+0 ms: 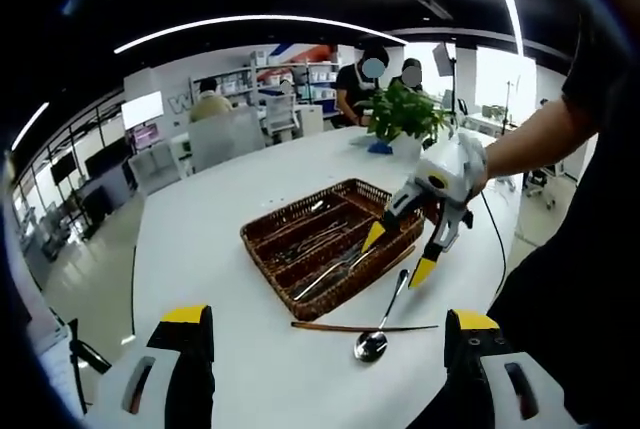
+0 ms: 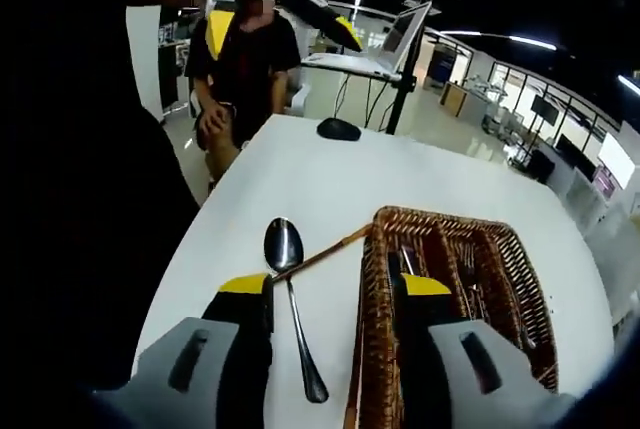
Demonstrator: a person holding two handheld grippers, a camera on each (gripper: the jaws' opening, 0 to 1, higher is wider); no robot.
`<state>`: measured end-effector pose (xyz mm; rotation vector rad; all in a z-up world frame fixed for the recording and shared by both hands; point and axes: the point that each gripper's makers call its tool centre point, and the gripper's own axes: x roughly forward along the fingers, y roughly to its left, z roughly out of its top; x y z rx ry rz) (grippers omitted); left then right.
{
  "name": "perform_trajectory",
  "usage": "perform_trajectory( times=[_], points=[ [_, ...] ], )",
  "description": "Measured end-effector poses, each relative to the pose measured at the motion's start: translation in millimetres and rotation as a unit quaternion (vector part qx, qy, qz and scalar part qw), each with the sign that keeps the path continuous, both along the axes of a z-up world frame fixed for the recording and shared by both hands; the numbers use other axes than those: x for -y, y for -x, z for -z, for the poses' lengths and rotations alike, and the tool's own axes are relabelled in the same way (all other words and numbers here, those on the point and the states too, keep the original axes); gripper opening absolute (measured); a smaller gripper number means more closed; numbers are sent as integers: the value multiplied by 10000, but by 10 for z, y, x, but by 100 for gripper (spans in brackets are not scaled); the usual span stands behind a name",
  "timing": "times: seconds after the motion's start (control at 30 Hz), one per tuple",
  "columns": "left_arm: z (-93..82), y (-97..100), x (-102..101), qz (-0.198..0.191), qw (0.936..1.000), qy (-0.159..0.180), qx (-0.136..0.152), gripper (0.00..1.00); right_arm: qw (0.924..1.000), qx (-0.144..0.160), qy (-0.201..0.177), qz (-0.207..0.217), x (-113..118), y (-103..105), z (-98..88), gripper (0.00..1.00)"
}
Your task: Arrange the knives, forks, and spoons in their matching storage slots by inserting each utensil handle-first until every utensil is classified and aligned in the correct compartment
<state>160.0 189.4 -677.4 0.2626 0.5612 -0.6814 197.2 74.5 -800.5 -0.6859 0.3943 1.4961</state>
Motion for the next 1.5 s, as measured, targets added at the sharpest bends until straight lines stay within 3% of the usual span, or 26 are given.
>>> perform_trajectory(
  times=[0.17,0.27,0.53,0.63,0.83,0.87,0.9,1.03,1.2,1.23,1.5],
  points=[
    [28,10,-15,-20,10000,25,-36,100,9995,-216,217,-84,-52,47,269,45],
    [39,22,-35,-33,10000,26,-50,100,9993,-161,331,-104,-56,44,378,39],
    [79,65,-138,-141,9998,33,-103,100,9986,-413,331,-27,-121,40,487,29],
    [82,80,-142,-148,9998,40,-118,100,9977,-531,386,-181,-146,133,542,26],
    [73,85,-176,-188,9997,41,-124,100,9955,-377,784,-384,-50,201,735,17],
    [71,85,-181,-195,9997,44,-127,100,9963,-505,612,-319,-90,220,713,14],
    [71,86,-185,-198,9997,42,-130,100,9956,-501,734,-312,-54,208,736,13],
    [75,83,-201,-218,9997,36,-138,100,9950,-702,651,-276,-61,240,739,4],
    [61,68,-176,-183,9997,51,-130,100,9936,-858,725,-133,-39,229,740,1],
    [58,65,-169,-175,9997,57,-128,100,9919,-1010,762,-106,-19,263,743,1],
    [50,60,-164,-154,9998,79,-107,100,9878,-1348,770,-156,40,392,659,0]
  ],
)
